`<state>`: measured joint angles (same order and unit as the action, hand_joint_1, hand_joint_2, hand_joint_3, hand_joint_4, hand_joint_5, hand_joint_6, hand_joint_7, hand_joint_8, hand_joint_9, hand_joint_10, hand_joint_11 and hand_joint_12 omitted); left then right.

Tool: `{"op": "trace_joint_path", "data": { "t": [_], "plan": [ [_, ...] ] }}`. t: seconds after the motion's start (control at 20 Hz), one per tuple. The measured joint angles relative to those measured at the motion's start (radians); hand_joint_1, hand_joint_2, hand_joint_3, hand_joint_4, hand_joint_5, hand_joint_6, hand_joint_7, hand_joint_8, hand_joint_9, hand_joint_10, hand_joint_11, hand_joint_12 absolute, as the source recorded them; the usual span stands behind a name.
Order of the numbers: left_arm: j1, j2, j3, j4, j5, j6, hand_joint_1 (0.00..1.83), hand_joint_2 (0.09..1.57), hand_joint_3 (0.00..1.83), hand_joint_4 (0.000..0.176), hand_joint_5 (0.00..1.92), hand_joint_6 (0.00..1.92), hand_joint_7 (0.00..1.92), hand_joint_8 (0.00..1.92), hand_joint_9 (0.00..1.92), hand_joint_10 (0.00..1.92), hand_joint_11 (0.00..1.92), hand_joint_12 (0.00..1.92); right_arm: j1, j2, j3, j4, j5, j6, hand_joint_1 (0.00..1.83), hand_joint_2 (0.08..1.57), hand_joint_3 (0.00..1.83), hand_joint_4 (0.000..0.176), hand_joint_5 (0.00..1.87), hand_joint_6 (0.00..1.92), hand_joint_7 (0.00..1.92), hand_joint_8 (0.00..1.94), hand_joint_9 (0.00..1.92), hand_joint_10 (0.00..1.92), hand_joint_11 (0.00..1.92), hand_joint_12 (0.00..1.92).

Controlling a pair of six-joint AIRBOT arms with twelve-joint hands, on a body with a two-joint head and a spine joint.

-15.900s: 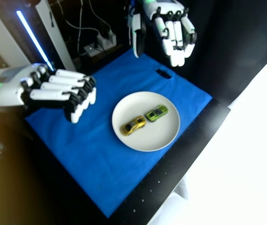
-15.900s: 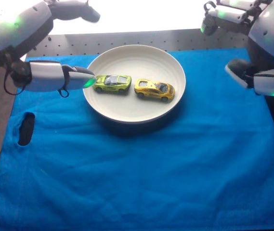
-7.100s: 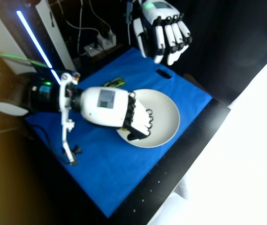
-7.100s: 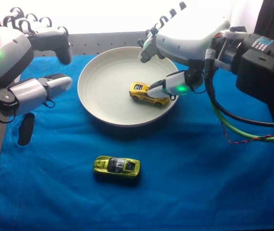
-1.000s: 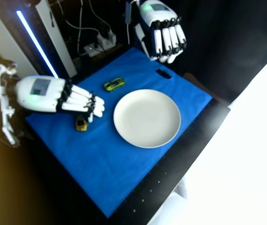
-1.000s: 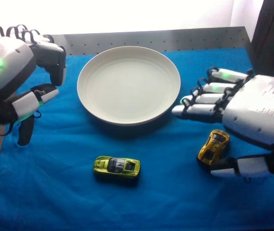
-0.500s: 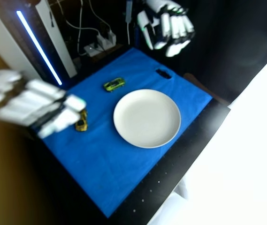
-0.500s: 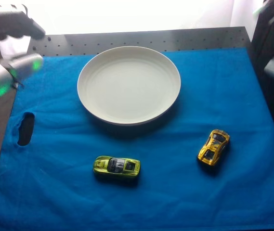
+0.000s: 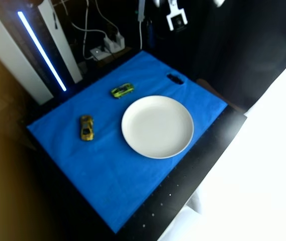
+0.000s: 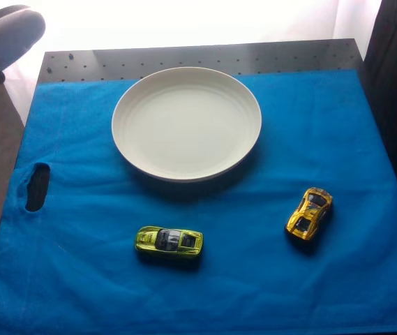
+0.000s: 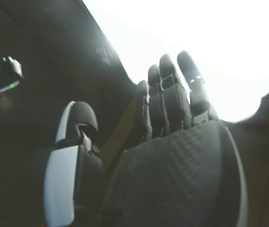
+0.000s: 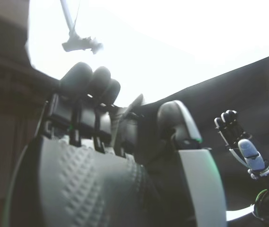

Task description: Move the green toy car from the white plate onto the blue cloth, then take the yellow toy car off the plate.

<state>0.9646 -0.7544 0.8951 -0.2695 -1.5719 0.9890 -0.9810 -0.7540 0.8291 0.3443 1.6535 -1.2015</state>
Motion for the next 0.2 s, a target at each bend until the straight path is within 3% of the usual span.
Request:
{"op": "trace_joint_path", "data": {
  "t": [0.1, 0.2],
  "plan": [
    [-0.026, 0.001, -0.02, 0.035, -0.031, 0.047, 0.34, 1.26, 0.01, 0.0, 0.47, 0.18, 0.67, 0.02, 0.77, 0.06, 0.3, 1.33, 0.039, 0.003, -0.016, -0.089, -0.007, -0.017, 0.23, 1.29, 0.0, 0.156, 0.0, 0.72, 0.09, 0.33, 0.0, 0.91, 0.0, 1.66],
    [-0.039, 0.001, -0.02, 0.072, -0.051, 0.062, 0.34, 1.26, 0.0, 0.0, 0.34, 0.49, 0.68, 0.0, 0.78, 0.03, 0.3, 1.34, 0.084, 0.018, -0.035, -0.19, 0.012, -0.075, 0.23, 1.29, 0.0, 0.156, 0.0, 0.71, 0.09, 0.32, 0.0, 0.91, 0.0, 1.66]
  ]
}}
